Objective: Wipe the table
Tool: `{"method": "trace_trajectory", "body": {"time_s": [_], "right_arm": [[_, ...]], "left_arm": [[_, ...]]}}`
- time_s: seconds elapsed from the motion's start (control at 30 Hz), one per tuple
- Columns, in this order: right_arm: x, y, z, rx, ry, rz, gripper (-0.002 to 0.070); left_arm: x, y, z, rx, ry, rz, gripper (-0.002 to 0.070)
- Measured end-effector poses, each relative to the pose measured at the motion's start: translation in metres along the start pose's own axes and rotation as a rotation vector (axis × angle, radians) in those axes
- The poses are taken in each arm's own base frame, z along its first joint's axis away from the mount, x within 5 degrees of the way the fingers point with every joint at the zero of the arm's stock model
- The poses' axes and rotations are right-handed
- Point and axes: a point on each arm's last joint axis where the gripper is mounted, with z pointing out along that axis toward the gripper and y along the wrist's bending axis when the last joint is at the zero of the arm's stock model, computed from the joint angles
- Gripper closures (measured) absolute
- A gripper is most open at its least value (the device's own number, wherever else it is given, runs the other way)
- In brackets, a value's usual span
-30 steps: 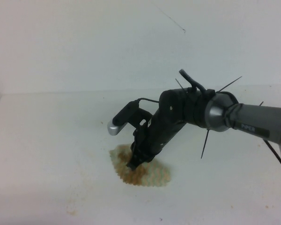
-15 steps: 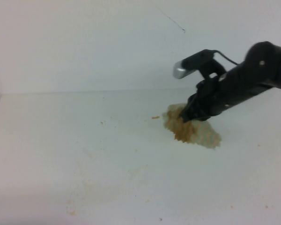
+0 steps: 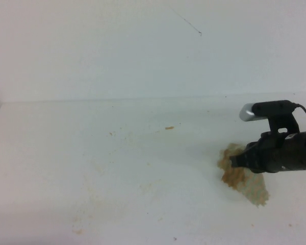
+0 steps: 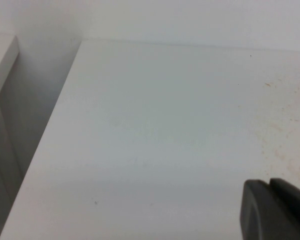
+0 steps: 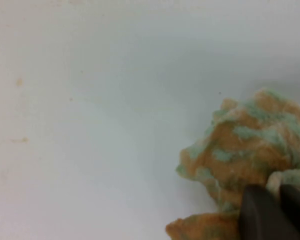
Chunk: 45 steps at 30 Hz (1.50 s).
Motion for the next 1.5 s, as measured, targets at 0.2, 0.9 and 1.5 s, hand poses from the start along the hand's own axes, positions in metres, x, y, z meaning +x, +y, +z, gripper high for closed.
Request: {"method": "trace_trajectory", "body": {"time_s": [0.2, 0.9, 1.5], "right_arm": [[0.006, -0.002, 0.010, 0.011, 0.024, -0.018, 0.0643], [-0.004, -0.001, 0.009, 0.009, -0.004, -0.147, 0.0302], [-0.042, 0.023, -0.126, -0.069, -0.298, -0.291, 0.0516]], "left_arm": [[0.000, 0.000, 0.000, 0.000, 0.000, 0.000, 0.0674], [0.000, 0.000, 0.000, 0.000, 0.000, 0.000, 0.0674], [0.000, 0.000, 0.000, 0.000, 0.000, 0.000, 0.0674]]}}
